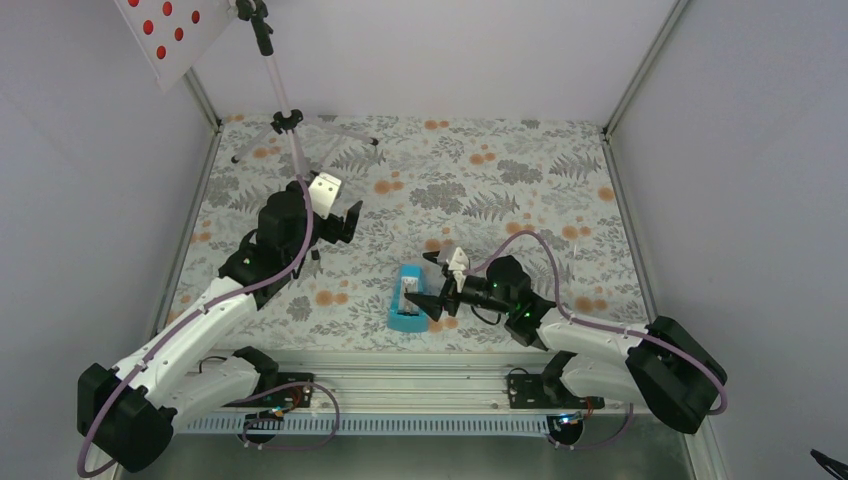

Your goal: Pack up the instrument practice props

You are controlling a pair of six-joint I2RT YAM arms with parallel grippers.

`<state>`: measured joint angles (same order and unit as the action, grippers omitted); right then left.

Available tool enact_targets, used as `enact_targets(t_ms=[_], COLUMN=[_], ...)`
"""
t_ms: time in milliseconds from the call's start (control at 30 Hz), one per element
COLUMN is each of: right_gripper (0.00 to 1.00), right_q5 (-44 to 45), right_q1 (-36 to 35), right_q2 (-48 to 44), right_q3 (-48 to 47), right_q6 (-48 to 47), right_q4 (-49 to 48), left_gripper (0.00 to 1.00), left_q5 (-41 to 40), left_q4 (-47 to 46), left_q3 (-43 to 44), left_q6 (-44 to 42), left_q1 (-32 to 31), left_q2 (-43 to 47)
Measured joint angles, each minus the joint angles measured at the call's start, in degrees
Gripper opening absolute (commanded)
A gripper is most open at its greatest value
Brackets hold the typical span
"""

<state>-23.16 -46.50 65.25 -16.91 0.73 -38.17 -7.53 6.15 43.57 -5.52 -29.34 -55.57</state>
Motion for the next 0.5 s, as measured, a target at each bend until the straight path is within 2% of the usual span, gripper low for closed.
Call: enact_targets(t_ms=[233, 500], right_gripper=[0.97, 0.85], right_q5=[1.51, 2.12], right_q1=[0.00, -0.04], right_q2=[0.00, -0.07], right_q3=[0.87, 2.67], right_q6=[0.07, 0.96], right_q4=[-0.04, -1.05], left_gripper=[1.00, 1.00], left_q5=[-0.02, -0.02], left_q4=[0.07, 0.37], left_q3=[0.02, 0.02], left_q6=[0.00, 0.02], left_q1=[0.00, 0.00], left_q2=[-0.31, -0.59])
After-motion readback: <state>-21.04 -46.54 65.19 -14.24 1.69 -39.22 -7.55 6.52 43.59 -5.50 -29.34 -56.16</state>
